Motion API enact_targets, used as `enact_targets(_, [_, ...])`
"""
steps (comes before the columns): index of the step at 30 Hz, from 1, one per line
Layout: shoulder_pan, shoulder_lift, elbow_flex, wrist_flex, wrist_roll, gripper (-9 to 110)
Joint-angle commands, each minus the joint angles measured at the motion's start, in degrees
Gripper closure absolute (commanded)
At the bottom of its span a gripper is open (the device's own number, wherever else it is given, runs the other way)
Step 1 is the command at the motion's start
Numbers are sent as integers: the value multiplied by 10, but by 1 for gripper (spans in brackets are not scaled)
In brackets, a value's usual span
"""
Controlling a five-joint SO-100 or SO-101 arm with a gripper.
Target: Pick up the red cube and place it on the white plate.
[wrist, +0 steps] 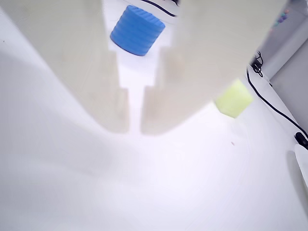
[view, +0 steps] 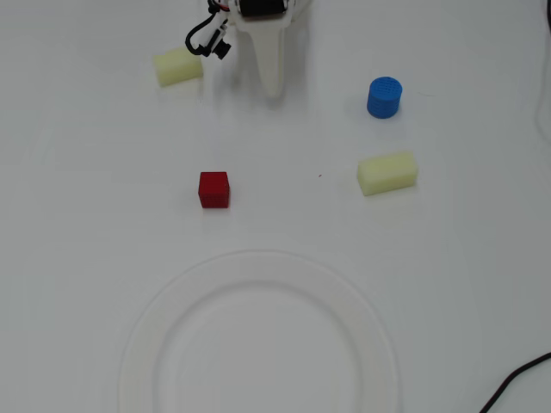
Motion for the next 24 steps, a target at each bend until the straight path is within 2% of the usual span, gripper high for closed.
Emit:
enact_targets(1, [-23, 4, 4, 1, -18, 102])
enact_targets(18, [-18, 4, 1, -2, -8, 102])
enact_targets(24, [-18, -49, -76, -11, -1, 102])
